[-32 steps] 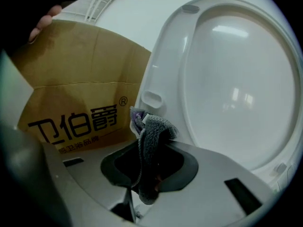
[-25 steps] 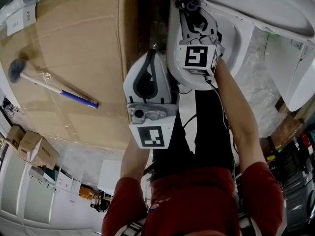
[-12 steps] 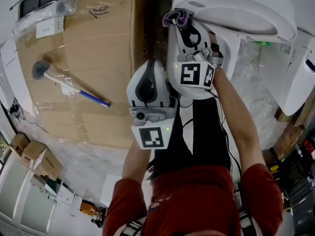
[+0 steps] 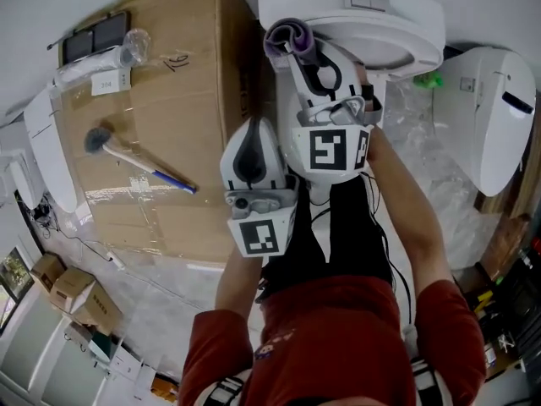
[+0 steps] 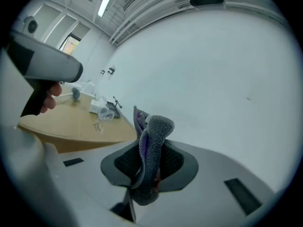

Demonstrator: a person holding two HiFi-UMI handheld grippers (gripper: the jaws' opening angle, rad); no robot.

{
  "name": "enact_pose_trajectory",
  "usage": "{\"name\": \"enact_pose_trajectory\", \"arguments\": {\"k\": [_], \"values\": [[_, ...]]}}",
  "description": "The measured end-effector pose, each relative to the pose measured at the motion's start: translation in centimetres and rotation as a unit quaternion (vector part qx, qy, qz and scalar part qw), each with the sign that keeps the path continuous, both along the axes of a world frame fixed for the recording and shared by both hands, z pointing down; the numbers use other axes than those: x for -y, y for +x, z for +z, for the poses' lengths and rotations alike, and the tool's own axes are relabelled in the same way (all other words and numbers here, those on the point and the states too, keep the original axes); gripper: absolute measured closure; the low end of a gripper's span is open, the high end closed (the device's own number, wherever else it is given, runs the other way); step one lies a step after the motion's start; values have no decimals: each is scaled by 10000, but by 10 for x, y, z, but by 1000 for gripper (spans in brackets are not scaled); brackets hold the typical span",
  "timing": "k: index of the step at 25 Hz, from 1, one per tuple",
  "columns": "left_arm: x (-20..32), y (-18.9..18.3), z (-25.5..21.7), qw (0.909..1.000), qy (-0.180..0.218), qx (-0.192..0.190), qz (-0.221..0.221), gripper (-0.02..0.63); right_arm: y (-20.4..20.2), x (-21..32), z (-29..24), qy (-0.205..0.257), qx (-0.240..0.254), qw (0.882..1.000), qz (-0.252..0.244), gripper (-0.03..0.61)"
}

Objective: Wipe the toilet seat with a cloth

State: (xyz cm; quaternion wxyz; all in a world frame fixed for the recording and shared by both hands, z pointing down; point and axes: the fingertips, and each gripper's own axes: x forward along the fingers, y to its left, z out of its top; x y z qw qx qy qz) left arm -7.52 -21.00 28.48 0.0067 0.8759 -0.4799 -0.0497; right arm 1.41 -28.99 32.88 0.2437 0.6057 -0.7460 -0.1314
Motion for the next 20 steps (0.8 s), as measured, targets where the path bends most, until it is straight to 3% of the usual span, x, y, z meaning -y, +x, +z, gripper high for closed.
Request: {"name": "enact_pose_trajectory", "arguments": {"k": [8, 12, 15, 20], "values": [[-8, 29, -70, 9996, 263, -51, 132, 601, 71, -21, -49, 224, 62, 9982, 555, 505], [-15, 45, -95, 9996, 186, -11, 193, 601, 123, -41, -56, 313, 187, 9918, 1222, 505], [-22, 55, -108, 9996, 164, 74, 231, 601, 152, -55, -48, 114, 505, 9828, 1775, 505], [-24, 66, -126, 9995, 126, 118, 259, 601, 151, -58, -44, -235, 562, 9815, 1818, 505]]}}
